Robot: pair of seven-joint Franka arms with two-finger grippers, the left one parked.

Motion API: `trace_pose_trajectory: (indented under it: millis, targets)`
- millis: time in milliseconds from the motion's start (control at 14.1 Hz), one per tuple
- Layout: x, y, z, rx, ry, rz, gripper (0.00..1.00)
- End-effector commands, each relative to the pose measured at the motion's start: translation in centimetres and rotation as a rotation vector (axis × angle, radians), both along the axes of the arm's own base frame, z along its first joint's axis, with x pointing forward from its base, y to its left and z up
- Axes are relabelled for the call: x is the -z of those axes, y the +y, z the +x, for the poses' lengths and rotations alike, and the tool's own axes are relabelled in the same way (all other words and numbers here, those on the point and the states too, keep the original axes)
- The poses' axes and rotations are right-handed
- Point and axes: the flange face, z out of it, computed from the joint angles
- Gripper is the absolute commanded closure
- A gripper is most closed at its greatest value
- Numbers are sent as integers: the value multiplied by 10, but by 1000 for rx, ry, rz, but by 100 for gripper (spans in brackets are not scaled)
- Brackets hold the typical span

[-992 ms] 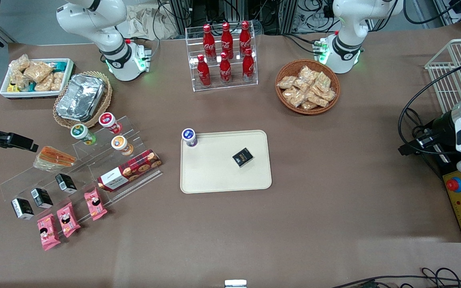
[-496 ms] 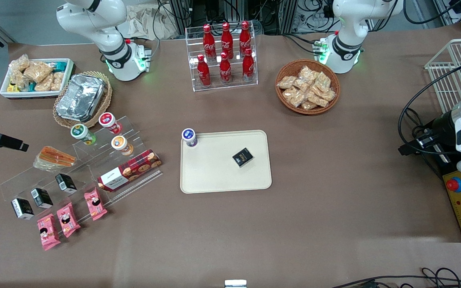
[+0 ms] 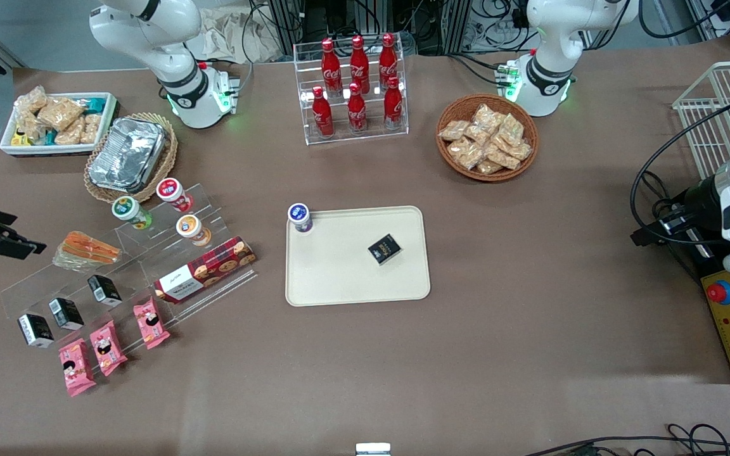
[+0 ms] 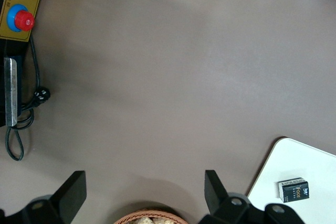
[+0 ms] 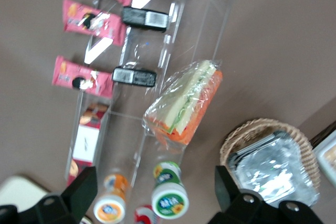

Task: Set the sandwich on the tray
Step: 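Lower the right gripper and close it on the wrapped sandwich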

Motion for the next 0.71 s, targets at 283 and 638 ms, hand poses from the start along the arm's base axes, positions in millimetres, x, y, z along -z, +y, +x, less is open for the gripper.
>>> trace_pose_trajectory:
  millis: [283, 638]
  targets:
    - [40, -16, -8, 353, 19, -39, 1]
    - [77, -31, -15, 447, 62, -15, 2]
